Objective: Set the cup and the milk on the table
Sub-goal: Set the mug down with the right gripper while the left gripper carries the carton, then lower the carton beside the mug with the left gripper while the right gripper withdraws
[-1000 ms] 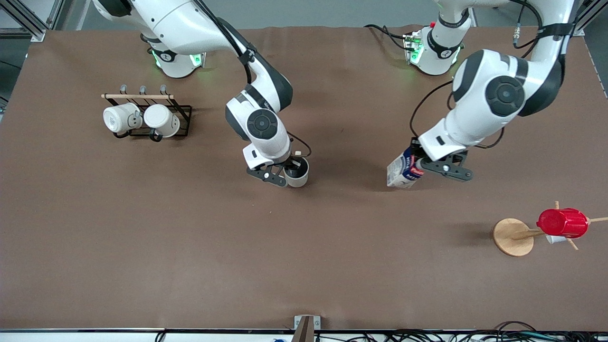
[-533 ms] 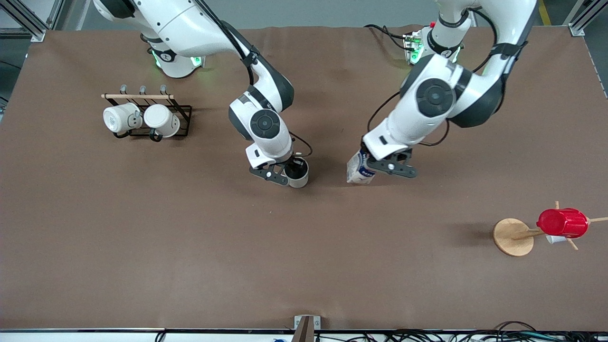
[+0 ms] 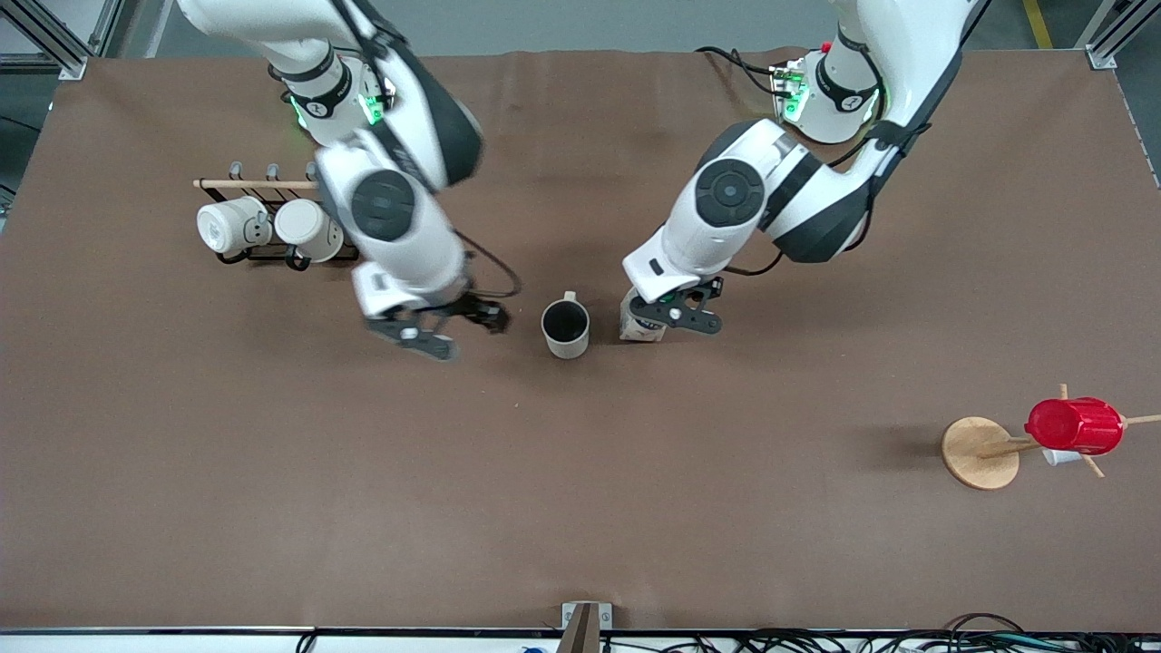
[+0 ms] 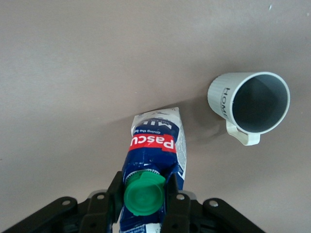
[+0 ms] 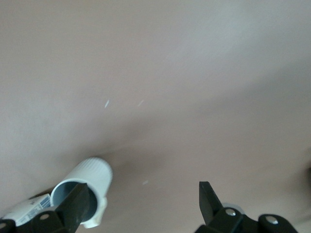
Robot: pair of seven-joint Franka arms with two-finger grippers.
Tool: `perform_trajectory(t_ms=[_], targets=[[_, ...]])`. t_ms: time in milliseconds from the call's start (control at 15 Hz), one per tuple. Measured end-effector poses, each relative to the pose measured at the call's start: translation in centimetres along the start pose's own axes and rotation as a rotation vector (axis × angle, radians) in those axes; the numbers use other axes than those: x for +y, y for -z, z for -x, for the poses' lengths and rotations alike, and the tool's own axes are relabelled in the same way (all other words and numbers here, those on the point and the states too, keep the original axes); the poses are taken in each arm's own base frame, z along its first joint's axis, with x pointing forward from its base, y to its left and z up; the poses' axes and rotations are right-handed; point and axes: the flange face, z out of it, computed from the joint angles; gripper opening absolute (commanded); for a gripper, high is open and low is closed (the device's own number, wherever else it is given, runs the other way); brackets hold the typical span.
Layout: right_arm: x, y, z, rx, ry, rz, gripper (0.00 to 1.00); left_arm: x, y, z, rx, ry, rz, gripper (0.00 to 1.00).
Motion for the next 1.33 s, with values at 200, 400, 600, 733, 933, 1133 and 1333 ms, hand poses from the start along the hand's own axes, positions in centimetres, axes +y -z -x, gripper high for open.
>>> perform_trajectory(t_ms=[200,400,600,733,933,1133,1333], targets=[[10.2,7.6,-6.2,0.042,0.077,-0.011,1.0,1.5,-0.9,-0.6,0.002,0.016,0.009,0.0],[19.3,12.5,-10.0,0.082,0.175,-0.003,1.0,1.9,-1.0,-1.6,0.024,0.03,0.0,0.0],[25.5,15.8,-11.6,0.09,0.294,0.013,1.0,2.7,-1.1,-1.9,0.036,0.02,-0.009,0.0],[27.5,18.0,-11.8,0.083,0.305,0.014,1.0,3.0,-1.1,-1.8,0.04,0.011,-0.013,0.0],[28.9,21.7,-11.5,0.096,0.295,0.008,1.0,3.6,-0.9,-1.6,0.043,0.001,-0.011,0.0],[29.1,22.7,-11.3,0.094,0.265,0.007,1.0,4.2,-0.7,-1.3,0.047,-0.014,-0.01,0.0],[29.5,21.1,-11.4,0.058,0.243,0.015,1.0,4.3,-0.7,-1.2,0.05,-0.021,-0.016,0.03]])
